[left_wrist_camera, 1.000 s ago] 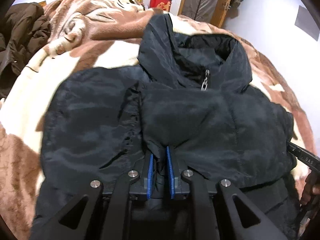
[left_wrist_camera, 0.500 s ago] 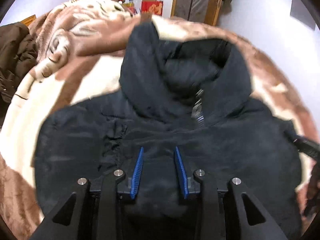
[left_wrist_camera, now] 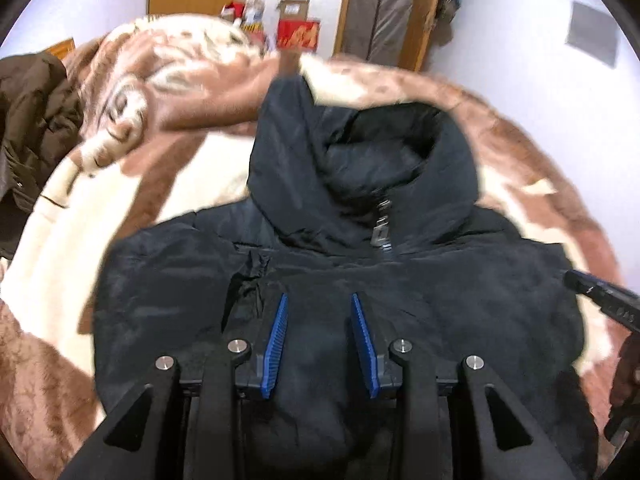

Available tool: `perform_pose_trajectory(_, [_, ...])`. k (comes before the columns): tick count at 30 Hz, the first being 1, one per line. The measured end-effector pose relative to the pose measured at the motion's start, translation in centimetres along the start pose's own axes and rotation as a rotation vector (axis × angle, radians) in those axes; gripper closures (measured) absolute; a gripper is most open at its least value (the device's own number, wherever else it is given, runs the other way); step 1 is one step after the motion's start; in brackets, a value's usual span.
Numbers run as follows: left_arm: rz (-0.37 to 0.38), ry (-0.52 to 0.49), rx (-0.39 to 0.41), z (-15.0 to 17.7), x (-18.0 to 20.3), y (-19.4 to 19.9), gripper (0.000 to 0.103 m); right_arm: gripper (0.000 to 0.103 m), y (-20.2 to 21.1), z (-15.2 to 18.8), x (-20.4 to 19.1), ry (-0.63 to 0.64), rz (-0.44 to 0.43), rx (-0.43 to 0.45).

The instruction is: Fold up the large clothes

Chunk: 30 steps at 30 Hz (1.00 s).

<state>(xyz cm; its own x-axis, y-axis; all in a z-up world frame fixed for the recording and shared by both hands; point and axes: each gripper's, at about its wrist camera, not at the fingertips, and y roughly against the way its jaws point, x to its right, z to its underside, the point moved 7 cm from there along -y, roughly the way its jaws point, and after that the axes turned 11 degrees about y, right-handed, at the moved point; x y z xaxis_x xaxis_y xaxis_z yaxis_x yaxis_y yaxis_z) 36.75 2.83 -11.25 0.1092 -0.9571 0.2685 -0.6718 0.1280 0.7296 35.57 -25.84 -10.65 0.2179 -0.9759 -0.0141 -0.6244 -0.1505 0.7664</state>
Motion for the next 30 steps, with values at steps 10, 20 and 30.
perform_pose_trajectory(10, [-0.024,0.051,-0.109,4.0,-2.4,-3.9,0.064,0.076,-4.1,4.0,-2.3,0.005,-0.035,-0.103])
perform_pose_trajectory(20, [-0.051,0.029,-0.094,4.2,-1.7,0.7,0.065,0.076,2.1,3.8,-2.3,-0.040,0.028,-0.037])
perform_pose_trajectory(30, [0.032,0.052,-0.055,9.2,-0.6,12.3,0.065,0.075,14.5,5.5,-6.0,-0.040,0.101,0.127])
